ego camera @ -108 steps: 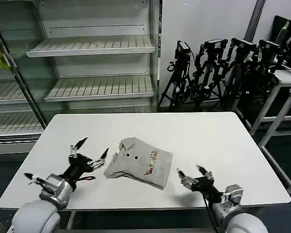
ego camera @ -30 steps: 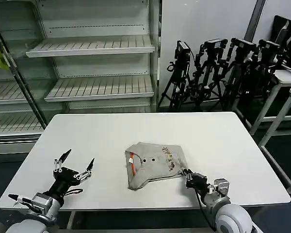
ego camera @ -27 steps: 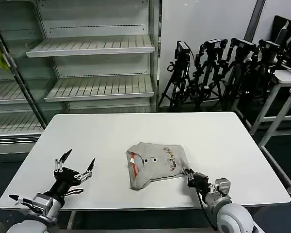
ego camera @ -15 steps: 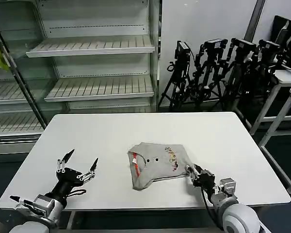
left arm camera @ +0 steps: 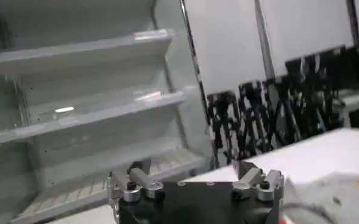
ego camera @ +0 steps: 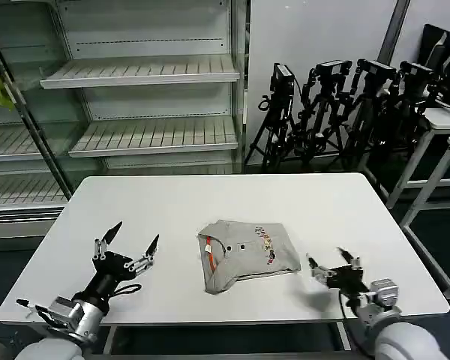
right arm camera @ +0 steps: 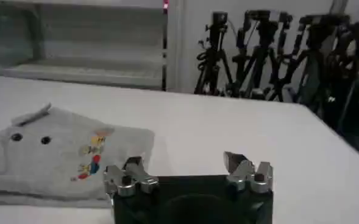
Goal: Fold and organize the clothes.
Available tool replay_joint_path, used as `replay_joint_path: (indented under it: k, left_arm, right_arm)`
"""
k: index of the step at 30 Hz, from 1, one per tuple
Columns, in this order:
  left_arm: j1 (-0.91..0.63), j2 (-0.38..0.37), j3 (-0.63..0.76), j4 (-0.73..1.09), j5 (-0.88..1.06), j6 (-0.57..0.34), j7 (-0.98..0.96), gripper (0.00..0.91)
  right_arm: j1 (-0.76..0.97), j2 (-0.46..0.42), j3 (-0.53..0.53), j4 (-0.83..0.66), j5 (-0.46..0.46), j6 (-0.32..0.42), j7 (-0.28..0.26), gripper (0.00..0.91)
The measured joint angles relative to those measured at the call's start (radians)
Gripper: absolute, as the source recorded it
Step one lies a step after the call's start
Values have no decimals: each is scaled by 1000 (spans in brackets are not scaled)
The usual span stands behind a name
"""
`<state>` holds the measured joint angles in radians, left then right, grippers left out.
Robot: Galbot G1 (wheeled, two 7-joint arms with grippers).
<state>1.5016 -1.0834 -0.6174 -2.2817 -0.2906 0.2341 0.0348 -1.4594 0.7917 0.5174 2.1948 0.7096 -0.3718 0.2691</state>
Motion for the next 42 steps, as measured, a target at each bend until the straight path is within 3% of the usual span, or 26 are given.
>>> replay_joint_path:
  k: [12,19,32,42]
  left_arm:
    - [-171,16,-34,46,-129,-64,39,907]
    - [-271,25,-43,76,-126,-96,56,907]
    - [-349,19,-13,89,-144,-144,66,907]
    - [-344,22,-17,68,-222,-143,59,907]
  right_arm:
    - [-66,40,391,80,-53,123,-119,907]
    - [-97,116,545,104,-140,206,-203,907]
    - [-82,186,701,92,-221,324,-419,907]
    - [-55,179,710,69,-173,340,-492,907]
